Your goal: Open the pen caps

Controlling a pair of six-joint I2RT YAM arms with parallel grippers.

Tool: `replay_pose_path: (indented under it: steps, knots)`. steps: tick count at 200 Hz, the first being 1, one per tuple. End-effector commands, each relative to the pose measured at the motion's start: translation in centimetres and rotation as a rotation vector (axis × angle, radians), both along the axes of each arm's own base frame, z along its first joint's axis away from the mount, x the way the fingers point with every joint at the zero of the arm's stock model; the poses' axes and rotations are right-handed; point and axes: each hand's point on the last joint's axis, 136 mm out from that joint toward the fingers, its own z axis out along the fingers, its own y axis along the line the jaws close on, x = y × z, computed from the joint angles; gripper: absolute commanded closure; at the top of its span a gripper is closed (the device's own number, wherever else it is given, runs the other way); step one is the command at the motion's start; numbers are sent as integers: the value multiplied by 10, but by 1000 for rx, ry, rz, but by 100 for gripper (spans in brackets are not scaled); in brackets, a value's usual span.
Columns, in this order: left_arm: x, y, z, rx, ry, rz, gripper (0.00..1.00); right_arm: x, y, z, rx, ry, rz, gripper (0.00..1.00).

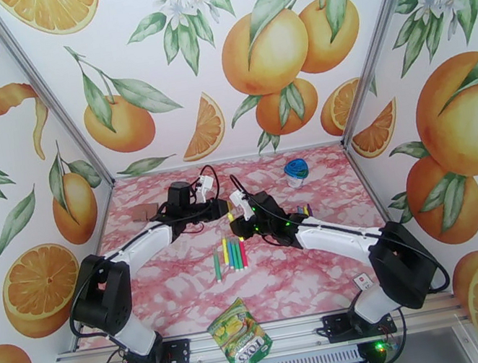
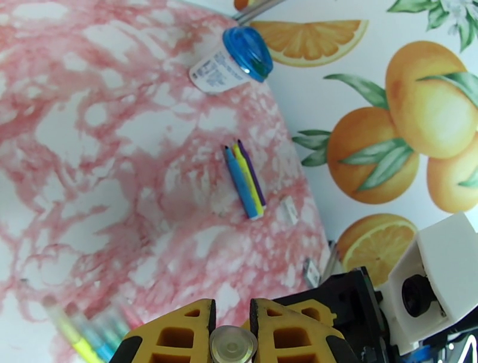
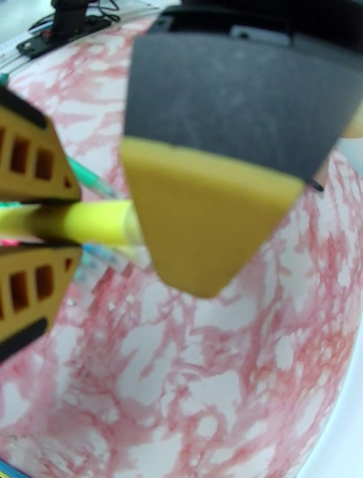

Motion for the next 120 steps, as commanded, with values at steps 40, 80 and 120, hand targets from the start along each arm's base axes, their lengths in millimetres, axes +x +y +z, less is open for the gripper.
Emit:
replay_pose_path:
  steps: [40, 80, 120]
  knots:
    - [3, -13, 34, -66, -66, -58, 92, 2, 12, 15, 37, -38, 39, 65]
    - [4, -13, 34, -61, -64, -54, 93, 1, 11, 15, 35, -46, 42, 76]
    - [13, -9, 31, -46, -56, -25, 93, -1, 9, 11, 17, -50, 48, 85]
